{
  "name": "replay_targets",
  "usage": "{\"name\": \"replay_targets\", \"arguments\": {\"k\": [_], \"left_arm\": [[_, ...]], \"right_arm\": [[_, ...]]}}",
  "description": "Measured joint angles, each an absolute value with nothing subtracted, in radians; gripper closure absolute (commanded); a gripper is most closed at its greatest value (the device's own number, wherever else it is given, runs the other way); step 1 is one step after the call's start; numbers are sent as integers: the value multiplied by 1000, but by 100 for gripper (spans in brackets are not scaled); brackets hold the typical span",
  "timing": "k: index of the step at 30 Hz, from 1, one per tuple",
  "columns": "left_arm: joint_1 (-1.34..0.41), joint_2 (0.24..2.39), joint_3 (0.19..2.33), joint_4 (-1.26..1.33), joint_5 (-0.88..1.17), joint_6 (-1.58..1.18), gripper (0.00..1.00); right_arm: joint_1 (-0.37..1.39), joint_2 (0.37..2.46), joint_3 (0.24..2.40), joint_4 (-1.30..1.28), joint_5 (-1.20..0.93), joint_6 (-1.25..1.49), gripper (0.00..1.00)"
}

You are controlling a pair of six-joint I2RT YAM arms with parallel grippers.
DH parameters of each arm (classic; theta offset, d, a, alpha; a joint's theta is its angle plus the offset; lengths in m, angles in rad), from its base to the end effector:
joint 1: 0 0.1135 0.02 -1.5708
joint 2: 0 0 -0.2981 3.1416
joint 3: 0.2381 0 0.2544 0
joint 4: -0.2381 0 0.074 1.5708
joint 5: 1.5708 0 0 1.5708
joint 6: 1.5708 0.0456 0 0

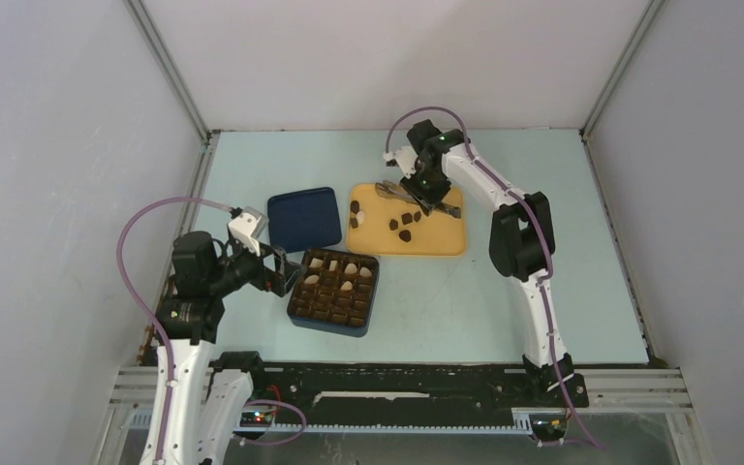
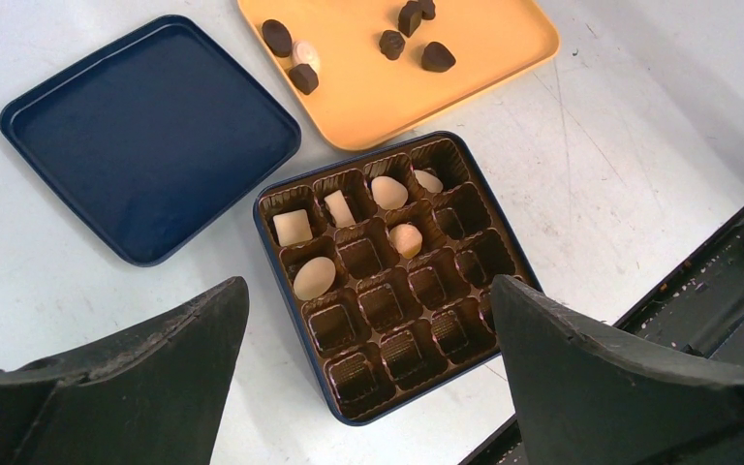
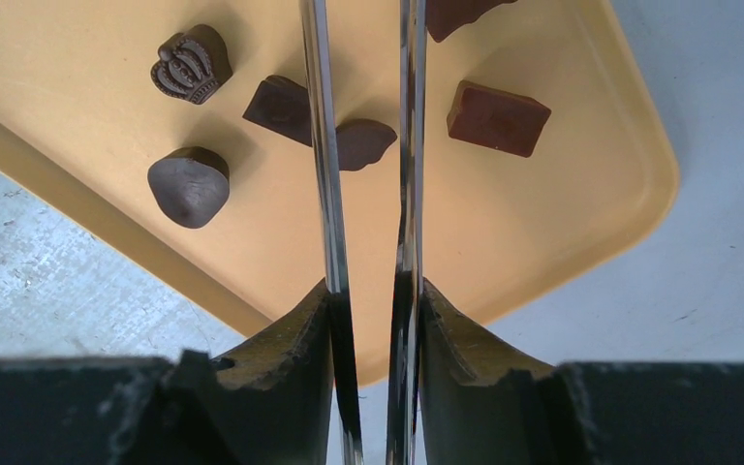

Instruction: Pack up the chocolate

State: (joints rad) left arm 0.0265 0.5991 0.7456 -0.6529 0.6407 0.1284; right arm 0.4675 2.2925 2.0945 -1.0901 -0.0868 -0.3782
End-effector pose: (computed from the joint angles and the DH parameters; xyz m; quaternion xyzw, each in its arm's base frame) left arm 0.1070 -0.0244 0.3234 0.2012 0.8087 -0.2333 0.5012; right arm 0.4485 0.2309 0.2328 -0.4115 0.8995 0.0492 0.1387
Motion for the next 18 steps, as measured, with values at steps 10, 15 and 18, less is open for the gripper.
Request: {"name": "replay_targets", "arguments": {"k": [10, 15, 18], "left_arm": [[27, 599, 746, -653, 641, 128, 2], [27, 599, 746, -653, 641, 128, 2], [27, 599, 746, -653, 641, 128, 2]], "right_arm": [[492, 2287, 2098, -1090, -89, -377, 75], [515, 2183, 1987, -1090, -90, -376, 75], [530, 2079, 1915, -1093, -101, -374, 75]]}}
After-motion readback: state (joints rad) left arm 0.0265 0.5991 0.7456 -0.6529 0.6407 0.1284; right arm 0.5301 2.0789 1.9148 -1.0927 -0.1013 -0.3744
